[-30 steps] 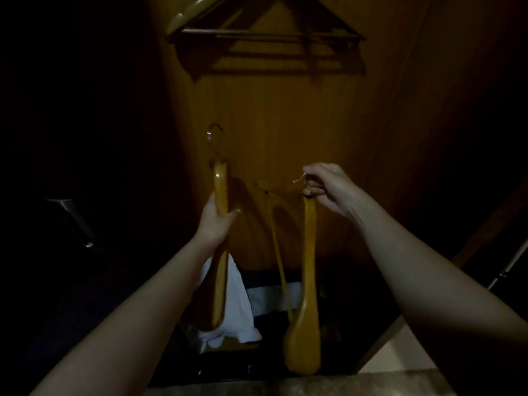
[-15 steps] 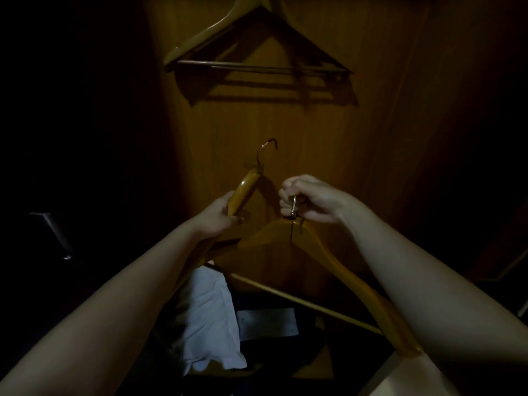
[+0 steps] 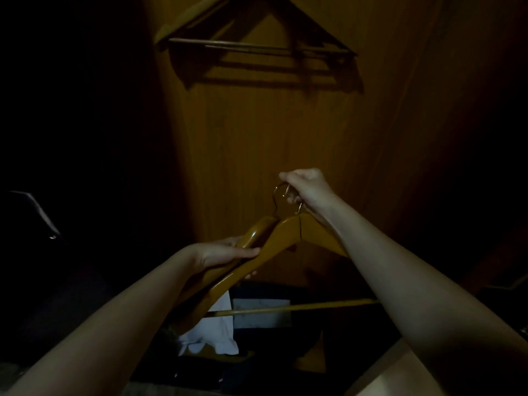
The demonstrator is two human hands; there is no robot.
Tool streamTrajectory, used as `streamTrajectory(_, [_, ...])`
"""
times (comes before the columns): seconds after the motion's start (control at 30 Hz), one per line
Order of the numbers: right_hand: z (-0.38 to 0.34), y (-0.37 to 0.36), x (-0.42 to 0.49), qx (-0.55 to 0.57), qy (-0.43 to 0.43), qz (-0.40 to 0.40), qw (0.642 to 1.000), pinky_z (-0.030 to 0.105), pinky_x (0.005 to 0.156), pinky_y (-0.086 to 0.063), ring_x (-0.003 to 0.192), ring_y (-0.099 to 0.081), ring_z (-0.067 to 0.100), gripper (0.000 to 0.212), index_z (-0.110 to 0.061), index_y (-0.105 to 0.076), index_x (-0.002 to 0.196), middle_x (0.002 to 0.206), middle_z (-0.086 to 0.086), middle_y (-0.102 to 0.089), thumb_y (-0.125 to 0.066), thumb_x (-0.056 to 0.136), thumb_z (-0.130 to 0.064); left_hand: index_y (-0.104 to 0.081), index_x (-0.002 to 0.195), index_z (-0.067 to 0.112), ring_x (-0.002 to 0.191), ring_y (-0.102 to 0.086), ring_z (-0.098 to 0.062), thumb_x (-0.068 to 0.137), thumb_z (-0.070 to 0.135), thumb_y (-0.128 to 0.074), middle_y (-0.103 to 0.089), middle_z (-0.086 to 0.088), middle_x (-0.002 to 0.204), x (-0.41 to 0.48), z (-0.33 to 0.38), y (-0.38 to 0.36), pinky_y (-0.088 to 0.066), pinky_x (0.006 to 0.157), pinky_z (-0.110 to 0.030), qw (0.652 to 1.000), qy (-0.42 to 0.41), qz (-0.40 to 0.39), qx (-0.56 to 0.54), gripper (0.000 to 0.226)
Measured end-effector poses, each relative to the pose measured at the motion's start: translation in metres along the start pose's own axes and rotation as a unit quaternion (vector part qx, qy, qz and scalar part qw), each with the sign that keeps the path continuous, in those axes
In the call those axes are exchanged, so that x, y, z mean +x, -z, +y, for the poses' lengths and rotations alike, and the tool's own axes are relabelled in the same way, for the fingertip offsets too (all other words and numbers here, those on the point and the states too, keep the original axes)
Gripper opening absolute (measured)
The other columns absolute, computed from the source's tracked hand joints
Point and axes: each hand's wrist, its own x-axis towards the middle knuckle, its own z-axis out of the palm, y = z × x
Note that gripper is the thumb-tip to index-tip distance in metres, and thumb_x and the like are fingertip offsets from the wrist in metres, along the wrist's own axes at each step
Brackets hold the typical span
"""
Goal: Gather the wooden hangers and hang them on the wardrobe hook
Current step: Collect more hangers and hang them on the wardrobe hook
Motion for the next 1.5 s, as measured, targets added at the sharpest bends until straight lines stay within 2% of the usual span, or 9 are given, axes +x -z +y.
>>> streamTrajectory(0.13, [0.002,0.006,0.007,-0.055,0.054,0.106,0.991,0.023,0.051,-0.038,0.046,-0.040,0.012,0.037,-0.012,-0.047,0.057,0.055,0.005,-0.041,-0.058,0.091,-0.024,-0.052,0.116,0.014,0.072,-0.065,-0.004,0.086,0.023,-0.064,-0.061,0.003,0.089,0.006,0.008,-0.014,-0.051,0.058,-0.015,0.998,-0.063,0.001,0.004,0.033])
streamTrajectory(0.27, [-0.001,0.008,0.009,-0.068,0.097,0.141,0.983,0.026,0.053,-0.038,0.043,-0.038,0.007,0.045,-0.017,-0.038,0.052,0.051,-0.002,-0.033,-0.054,0.093,-0.026,-0.058,0.095,0.016,0.061,-0.066,-0.006,0.087,0.011,-0.060,-0.065,0.000,0.078,-0.004,0.027,-0.013,-0.054,0.059,-0.019,0.992,-0.119,-0.035,-0.002,0.009])
streamTrajectory(0.4, [-0.015,0.017,0.013,-0.062,0.083,0.036,0.994,0.020,0.072,-0.041,0.087,-0.059,0.009,0.031,-0.015,-0.059,0.098,0.097,0.003,-0.061,-0.031,0.101,-0.028,-0.057,0.102,0.012,0.065,-0.064,-0.015,0.084,0.014,-0.064,-0.066,-0.006,0.079,-0.017,0.040,0.002,-0.055,0.064,-0.025,0.988,-0.142,-0.052,-0.008,0.018])
streamTrajectory(0.53, [-0.005,0.023,0.015,-0.083,0.030,-0.006,0.996,0.019,0.092,-0.034,0.124,-0.046,0.014,0.046,-0.012,-0.036,0.140,0.137,0.006,-0.051,-0.040,0.098,-0.031,-0.056,0.096,0.013,0.056,-0.061,-0.009,0.079,0.023,-0.065,-0.065,-0.002,0.069,-0.031,0.061,0.024,-0.053,0.055,-0.021,0.984,-0.167,-0.054,-0.021,0.022])
streamTrajectory(0.7, [0.001,0.002,0.019,-0.080,-0.013,-0.080,0.994,0.031,0.097,-0.046,0.123,-0.049,0.019,0.056,-0.023,-0.041,0.134,0.134,0.006,-0.051,-0.066,0.084,-0.022,-0.054,0.103,0.015,0.054,-0.059,-0.009,0.080,0.022,-0.065,-0.063,-0.001,0.066,-0.048,0.083,0.047,-0.051,0.052,-0.020,0.983,-0.174,-0.062,-0.018,0.026])
streamTrajectory(0.93, [-0.017,-0.030,0.035,-0.211,0.122,0.024,0.970,0.044,0.108,-0.037,0.130,-0.043,0.023,0.059,-0.023,-0.032,0.137,0.136,0.004,-0.048,-0.060,0.087,-0.008,-0.061,0.100,0.015,0.059,-0.064,-0.011,0.093,0.019,-0.049,-0.069,-0.005,0.078,-0.068,0.094,0.080,-0.056,0.061,-0.023,0.976,-0.209,-0.051,-0.033,0.014])
streamTrajectory(1.07, [-0.027,-0.026,0.039,-0.283,0.144,0.051,0.947,0.046,0.101,-0.042,0.121,-0.049,0.026,0.060,-0.024,-0.027,0.136,0.133,0.008,-0.048,-0.059,0.088,-0.011,-0.055,0.115,0.007,0.091,-0.064,-0.031,0.089,0.029,-0.054,-0.065,-0.020,0.103,-0.076,0.091,0.109,-0.054,0.079,-0.035,0.981,-0.187,0.048,-0.005,0.034])
streamTrajectory(1.27, [-0.021,-0.004,0.037,-0.328,0.126,0.116,0.929,0.039,0.100,-0.039,0.125,-0.044,0.030,0.071,-0.023,-0.017,0.146,0.144,0.009,-0.036,-0.058,0.089,-0.012,-0.043,0.119,0.015,0.065,-0.071,-0.016,0.092,0.009,-0.054,-0.068,-0.012,0.101,-0.072,0.089,0.118,-0.057,0.051,-0.024,0.967,-0.178,0.168,-0.068,0.030])
streamTrajectory(1.5, [-0.024,0.029,0.044,-0.439,0.090,0.159,0.880,0.050,0.102,-0.040,0.131,-0.040,0.036,0.073,-0.033,-0.007,0.148,0.154,0.012,-0.023,-0.054,0.092,-0.026,-0.035,0.132,0.009,0.076,-0.068,-0.022,0.090,0.004,-0.055,-0.065,-0.018,0.107,-0.054,0.094,0.111,-0.056,0.062,-0.029,0.895,-0.192,0.374,-0.151,0.047])
